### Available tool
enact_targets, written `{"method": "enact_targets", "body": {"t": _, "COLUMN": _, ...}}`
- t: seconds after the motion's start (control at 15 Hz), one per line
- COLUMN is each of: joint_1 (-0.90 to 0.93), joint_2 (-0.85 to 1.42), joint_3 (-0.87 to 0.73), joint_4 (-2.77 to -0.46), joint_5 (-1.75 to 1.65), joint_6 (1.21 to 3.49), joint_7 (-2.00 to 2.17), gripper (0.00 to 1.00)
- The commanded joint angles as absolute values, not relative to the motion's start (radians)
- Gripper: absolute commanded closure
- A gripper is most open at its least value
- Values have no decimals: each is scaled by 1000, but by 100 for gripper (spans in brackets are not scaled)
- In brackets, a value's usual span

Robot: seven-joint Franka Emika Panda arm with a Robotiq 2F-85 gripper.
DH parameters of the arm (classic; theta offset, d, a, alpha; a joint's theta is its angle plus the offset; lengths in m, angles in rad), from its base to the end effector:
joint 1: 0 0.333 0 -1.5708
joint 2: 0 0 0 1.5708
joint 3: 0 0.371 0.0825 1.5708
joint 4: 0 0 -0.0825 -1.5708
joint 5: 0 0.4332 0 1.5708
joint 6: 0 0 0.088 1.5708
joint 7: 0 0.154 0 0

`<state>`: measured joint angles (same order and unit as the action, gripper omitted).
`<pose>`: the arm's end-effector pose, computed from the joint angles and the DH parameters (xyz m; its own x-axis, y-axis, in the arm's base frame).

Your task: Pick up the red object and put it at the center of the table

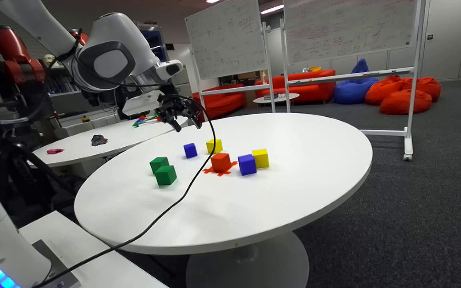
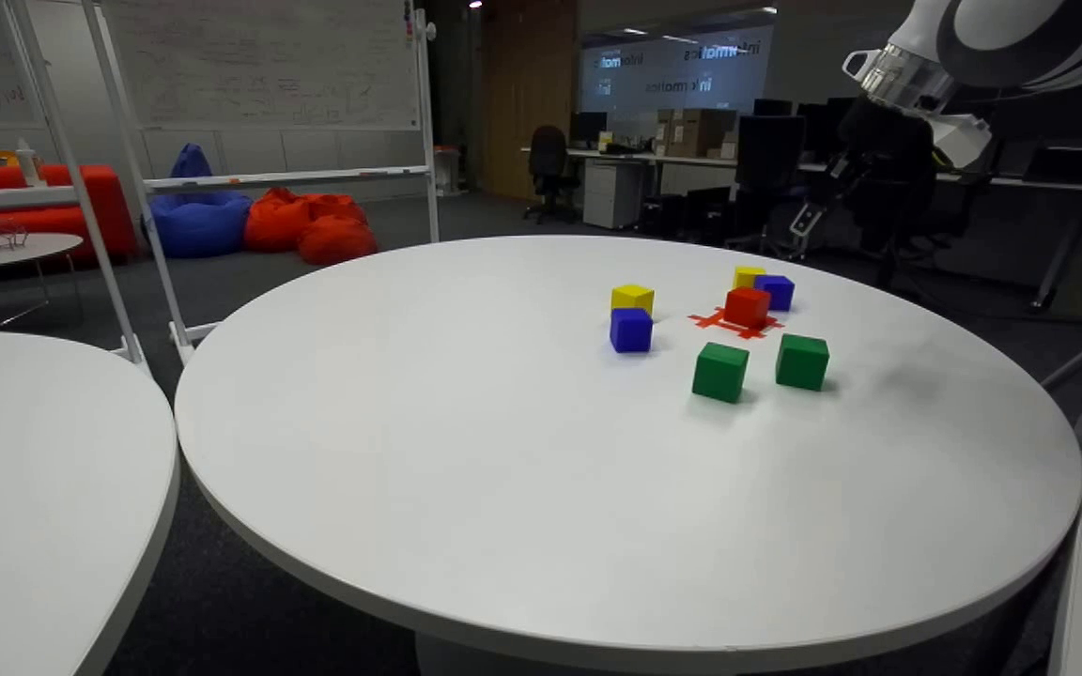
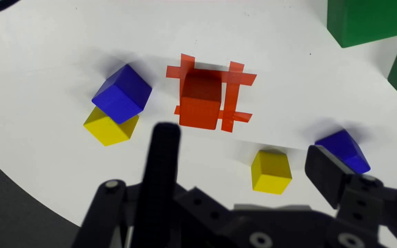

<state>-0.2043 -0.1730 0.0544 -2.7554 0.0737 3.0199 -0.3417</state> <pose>0.4559 -0.0748 0.2868 0.9028 0.1351 0.4082 0.0966 -0.9888 0.1136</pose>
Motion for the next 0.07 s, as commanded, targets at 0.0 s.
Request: {"method": "enact_targets", "body": {"t": 0.0, "joint_1": -204, "joint_2": -173, "joint_3": 54, "joint_4": -2755, "joint_5": 74, "joint_6": 3020, "joint_7": -342, "gripper": 0}}
